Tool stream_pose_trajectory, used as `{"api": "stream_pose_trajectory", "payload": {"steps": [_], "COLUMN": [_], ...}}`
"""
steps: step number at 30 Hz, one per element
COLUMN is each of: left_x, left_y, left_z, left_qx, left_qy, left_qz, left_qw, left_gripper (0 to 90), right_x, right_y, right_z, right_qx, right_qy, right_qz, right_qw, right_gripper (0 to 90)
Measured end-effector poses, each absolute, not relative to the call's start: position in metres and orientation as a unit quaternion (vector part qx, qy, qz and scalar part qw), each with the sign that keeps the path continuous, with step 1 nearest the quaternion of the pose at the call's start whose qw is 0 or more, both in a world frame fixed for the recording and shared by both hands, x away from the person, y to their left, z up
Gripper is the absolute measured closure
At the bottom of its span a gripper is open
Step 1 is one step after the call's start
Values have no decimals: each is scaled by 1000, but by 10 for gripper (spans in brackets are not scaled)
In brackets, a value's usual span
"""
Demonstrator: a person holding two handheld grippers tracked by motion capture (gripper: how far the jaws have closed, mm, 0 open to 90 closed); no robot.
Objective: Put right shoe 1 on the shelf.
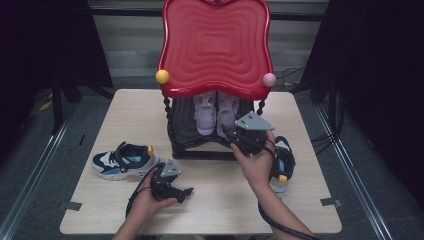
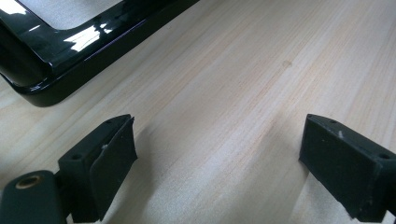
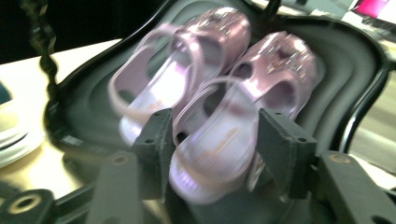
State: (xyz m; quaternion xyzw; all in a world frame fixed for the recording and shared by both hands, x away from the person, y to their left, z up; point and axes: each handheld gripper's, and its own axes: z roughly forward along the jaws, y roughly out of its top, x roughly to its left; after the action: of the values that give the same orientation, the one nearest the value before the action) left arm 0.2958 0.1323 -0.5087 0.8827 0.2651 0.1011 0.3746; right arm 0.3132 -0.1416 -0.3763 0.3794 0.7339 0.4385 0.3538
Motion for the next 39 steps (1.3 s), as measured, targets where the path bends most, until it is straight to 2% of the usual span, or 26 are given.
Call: {"api": "stream_pose_trajectory", "payload": {"steps": [5,19,39], "left_x": [296,296,296], "left_y": [132,132,132], "left_z": [-509,-509,-509], "left_qx": [882,883,883], "left_qy": [266,265,266], "left_qz": [100,101,100], "left_qw": [375,374,375], "left_gripper": [101,101,101], "right_x": [303,278,254], "right_y": [-146,-153,-166], "right_z": [-386,-417,-466], "right_qx": [379,366,361], "right_qy": [743,774,814], "right_qz": [446,445,408], "right_qw": [324,260,202], "right_gripper": [386,338,234]}}
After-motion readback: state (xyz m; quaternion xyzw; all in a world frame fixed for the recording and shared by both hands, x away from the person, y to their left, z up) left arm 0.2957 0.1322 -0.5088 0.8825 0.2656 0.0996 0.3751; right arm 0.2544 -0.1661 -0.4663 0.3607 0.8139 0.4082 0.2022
